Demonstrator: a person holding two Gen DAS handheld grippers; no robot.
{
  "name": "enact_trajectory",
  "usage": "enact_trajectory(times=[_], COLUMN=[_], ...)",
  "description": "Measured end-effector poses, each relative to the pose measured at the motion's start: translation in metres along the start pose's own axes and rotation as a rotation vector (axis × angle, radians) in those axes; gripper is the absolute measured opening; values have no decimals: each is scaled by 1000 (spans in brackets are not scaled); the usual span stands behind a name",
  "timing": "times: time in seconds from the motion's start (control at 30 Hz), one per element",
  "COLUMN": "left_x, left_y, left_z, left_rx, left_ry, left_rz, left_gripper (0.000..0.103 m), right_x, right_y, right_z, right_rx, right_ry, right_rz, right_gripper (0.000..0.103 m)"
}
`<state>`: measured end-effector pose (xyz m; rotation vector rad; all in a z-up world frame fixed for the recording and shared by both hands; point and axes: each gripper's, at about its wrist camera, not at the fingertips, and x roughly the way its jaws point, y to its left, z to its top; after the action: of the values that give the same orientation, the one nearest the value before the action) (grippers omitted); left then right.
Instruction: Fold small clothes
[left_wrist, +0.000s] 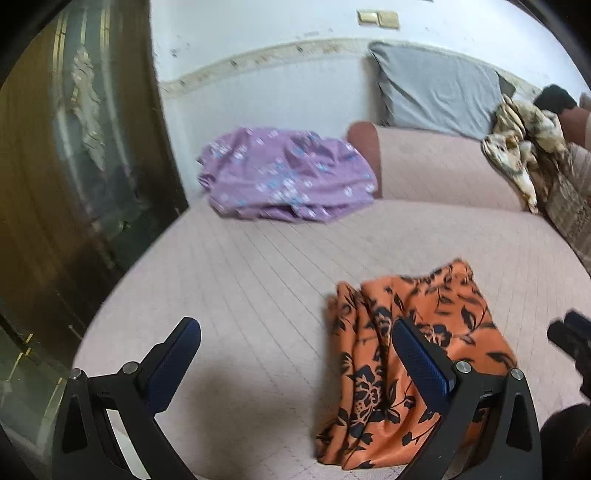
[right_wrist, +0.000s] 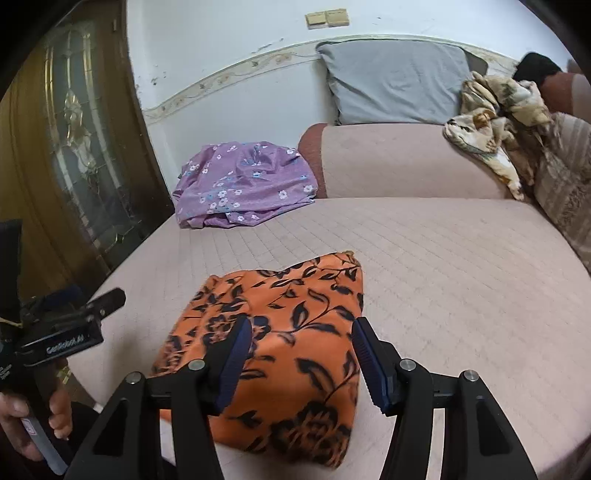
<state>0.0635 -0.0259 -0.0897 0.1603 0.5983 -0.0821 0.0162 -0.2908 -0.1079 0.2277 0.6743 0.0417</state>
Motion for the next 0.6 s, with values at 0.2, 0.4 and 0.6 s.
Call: enact_trajectory(times=[0.2,0.4,0.6], left_x=[-41,-71,-93], left_y=[16,24,22], left_z=[13,22,23], left_rx=[-49,-45,11], left_ry=[-81,-152,-227], left_rz=[-29,43,108], left_gripper=[103,103,103], right_x=[-30,-37,-47], right_y=[24,38,53], right_z=[-3,-4,-5], right_rx=[-47,-43,-83], right_ry=[-16,-15,-36], right_rz=[-23,23,60], right_gripper=[62,62,62])
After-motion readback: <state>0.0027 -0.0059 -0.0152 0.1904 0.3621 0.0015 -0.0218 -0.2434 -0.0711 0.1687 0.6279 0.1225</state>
